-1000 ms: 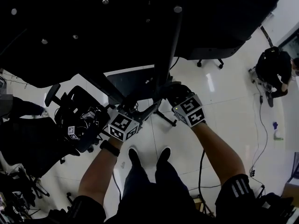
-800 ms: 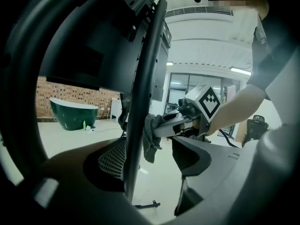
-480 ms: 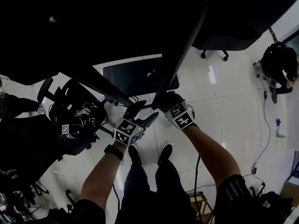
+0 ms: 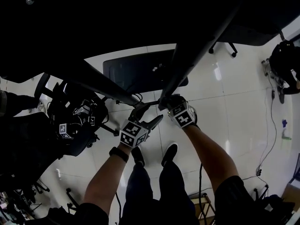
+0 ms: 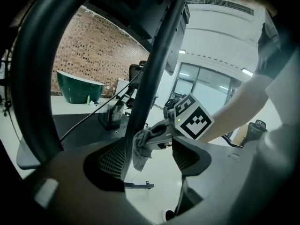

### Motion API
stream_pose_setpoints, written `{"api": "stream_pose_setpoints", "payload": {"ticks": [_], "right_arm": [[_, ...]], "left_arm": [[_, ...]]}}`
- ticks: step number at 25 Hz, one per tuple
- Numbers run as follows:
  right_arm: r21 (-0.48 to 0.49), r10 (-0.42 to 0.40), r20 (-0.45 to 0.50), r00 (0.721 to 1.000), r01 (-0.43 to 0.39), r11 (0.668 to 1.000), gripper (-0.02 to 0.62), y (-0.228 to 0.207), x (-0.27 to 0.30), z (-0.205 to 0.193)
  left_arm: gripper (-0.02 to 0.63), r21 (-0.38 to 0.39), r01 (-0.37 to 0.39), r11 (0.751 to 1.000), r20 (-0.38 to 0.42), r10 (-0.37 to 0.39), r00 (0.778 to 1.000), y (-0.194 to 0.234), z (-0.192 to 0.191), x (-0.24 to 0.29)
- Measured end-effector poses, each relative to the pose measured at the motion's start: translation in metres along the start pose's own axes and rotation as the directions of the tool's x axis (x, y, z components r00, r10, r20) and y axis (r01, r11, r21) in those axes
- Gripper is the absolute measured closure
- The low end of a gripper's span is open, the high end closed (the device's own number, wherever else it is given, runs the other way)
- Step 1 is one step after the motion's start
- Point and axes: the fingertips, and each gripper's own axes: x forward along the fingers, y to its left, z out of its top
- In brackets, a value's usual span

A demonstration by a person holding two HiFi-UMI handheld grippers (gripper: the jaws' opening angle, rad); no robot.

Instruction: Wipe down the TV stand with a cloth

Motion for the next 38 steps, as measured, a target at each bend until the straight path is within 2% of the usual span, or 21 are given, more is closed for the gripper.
{"api": "stream_pose_setpoints", "payload": {"ticks": [4,11,13,16,21,23,26,28,31,34,36,38], "right_arm": [[0.066,-0.032,-0.027,0.999,0.034,0.997,0.563,-0.012,0.018,-0.024],[0.093,-0.013,-0.025,1.000,0.015,0.996,0.563,-0.016,0.023,-0.034],[0.105,-0.004,0.013,1.000,0.003,0.995,0.563,-0.012,0.008,-0.028],[0.125,0.047,0.155,0.987,-0.067,0.990,0.565,0.007,-0.040,0.014],[0.036,0.128,0.358,0.925,-0.151,0.988,0.565,0.045,-0.162,0.090],[0.016,0.142,0.413,0.900,-0.162,0.987,0.565,0.057,-0.219,0.109],[-0.004,0.153,0.479,0.864,-0.173,0.985,0.565,0.077,-0.298,0.132],[-0.047,0.192,0.522,0.831,-0.197,0.979,0.565,0.094,-0.336,0.151],[-0.145,0.274,0.573,0.772,-0.233,0.962,0.565,0.115,-0.377,0.185],[-0.132,0.335,0.605,0.722,-0.324,0.937,0.565,0.148,-0.412,0.188],[-0.132,0.360,0.614,0.703,-0.358,0.924,0.565,0.172,-0.432,0.183],[-0.117,0.368,0.623,0.690,-0.383,0.916,0.566,0.195,-0.449,0.176]], "left_arm": [[0.278,-0.007,-0.002,1.000,-0.023,0.002,1.000,0.006,-0.023,0.014],[0.277,-0.022,-0.011,1.000,-0.034,0.010,0.999,0.010,-0.038,0.019],[0.276,-0.013,-0.008,1.000,-0.023,0.008,1.000,0.003,-0.029,0.012],[0.278,0.039,0.015,0.999,0.030,-0.016,0.999,-0.018,0.003,-0.012],[0.278,0.108,-0.021,0.994,0.152,0.005,0.988,-0.062,0.079,-0.082],[0.278,0.121,-0.037,0.992,0.195,0.012,0.981,-0.093,0.110,-0.110],[0.279,0.188,-0.049,0.981,0.233,0.004,0.973,-0.143,0.152,-0.147],[0.281,0.243,-0.070,0.967,0.263,0.004,0.965,-0.163,0.181,-0.168],[0.282,0.286,-0.129,0.950,0.341,0.025,0.940,-0.180,0.226,-0.195],[0.291,0.311,-0.164,0.936,0.396,0.029,0.918,-0.212,0.245,-0.225],[0.295,0.323,-0.172,0.931,0.414,0.025,0.910,-0.233,0.246,-0.242],[0.295,0.310,-0.165,0.936,0.424,0.019,0.905,-0.250,0.237,-0.258]]}}
